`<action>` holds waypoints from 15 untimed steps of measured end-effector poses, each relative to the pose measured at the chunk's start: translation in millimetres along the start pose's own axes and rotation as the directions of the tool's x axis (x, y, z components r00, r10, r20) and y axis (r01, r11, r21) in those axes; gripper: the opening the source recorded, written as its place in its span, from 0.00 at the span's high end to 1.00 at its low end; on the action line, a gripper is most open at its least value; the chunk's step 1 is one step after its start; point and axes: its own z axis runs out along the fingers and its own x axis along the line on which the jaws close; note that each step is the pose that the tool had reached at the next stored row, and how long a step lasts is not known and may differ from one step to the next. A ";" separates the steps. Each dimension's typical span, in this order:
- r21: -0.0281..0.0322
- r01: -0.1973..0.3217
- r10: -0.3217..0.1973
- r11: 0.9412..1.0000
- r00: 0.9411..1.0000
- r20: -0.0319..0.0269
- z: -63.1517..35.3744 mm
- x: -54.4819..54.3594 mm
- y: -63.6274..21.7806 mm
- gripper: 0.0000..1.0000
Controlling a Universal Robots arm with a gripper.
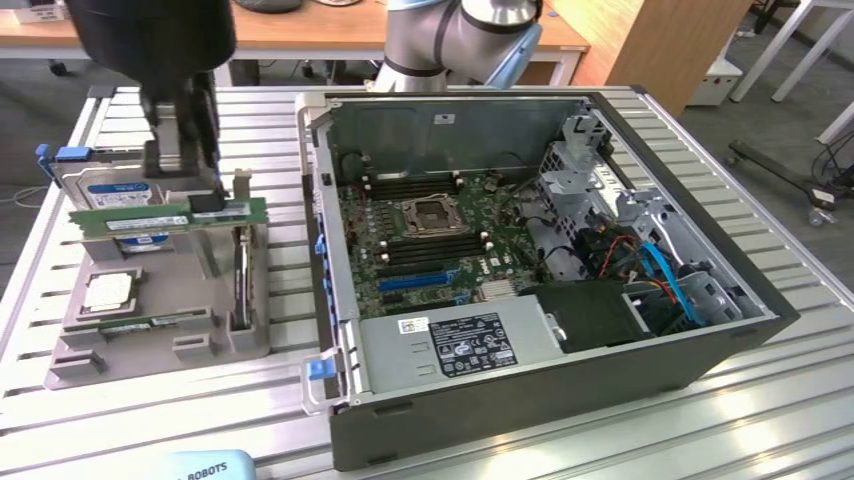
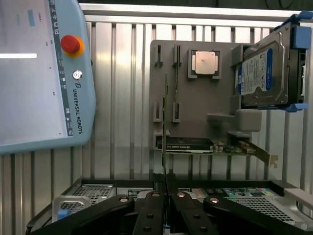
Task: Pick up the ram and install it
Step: 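Pick up the ram and move it above insertion slot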
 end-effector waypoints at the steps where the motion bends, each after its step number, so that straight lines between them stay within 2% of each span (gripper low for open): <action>1: 0.000 0.000 0.000 1.000 1.000 0.000 -0.2 0.0 -3.7 0.89; 15: 0.000 0.001 -0.001 1.000 1.000 0.000 -1.8 -0.2 -56.0 0.89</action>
